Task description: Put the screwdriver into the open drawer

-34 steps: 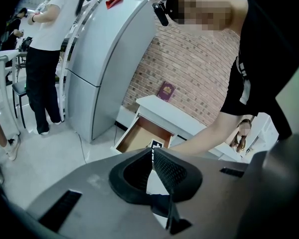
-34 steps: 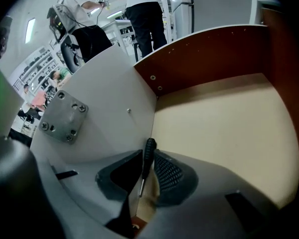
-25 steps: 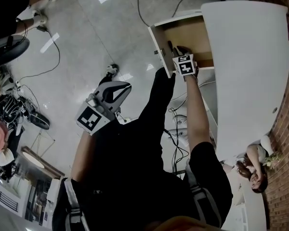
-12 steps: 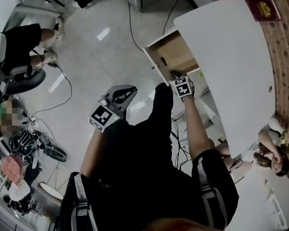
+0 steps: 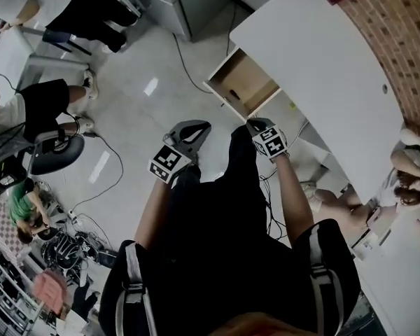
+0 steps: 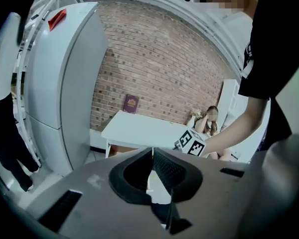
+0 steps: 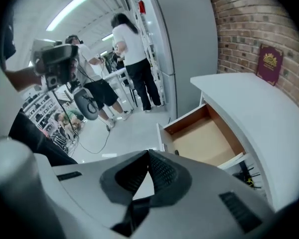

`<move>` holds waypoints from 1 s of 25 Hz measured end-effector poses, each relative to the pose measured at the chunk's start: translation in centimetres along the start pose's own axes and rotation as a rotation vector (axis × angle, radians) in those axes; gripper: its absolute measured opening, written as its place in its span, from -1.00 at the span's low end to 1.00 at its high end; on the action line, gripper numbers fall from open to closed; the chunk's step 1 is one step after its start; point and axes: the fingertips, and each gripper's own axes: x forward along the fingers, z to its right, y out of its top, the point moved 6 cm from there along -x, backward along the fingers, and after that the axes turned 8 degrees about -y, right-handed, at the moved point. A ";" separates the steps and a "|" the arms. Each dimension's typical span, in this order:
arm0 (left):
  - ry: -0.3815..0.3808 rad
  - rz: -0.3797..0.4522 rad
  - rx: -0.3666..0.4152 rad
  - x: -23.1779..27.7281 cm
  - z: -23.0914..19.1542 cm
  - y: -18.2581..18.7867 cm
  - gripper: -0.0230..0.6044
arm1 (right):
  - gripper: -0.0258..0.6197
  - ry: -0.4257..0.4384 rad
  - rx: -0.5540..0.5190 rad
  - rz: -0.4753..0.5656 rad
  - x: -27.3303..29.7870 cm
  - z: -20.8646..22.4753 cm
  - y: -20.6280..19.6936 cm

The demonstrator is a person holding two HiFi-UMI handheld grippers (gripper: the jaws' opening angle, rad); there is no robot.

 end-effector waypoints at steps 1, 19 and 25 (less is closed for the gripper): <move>-0.016 0.002 0.011 0.0 0.1 0.1 -0.86 | -0.74 -0.007 0.009 0.040 -1.1 -0.5 0.6; -0.214 -0.024 0.196 -0.6 3.6 1.8 -0.86 | -0.75 -0.209 0.122 0.440 -14.1 -8.4 2.0; -0.238 -0.004 0.162 -0.5 4.2 1.1 -0.86 | -0.75 -0.225 0.119 0.428 -14.7 -9.7 0.7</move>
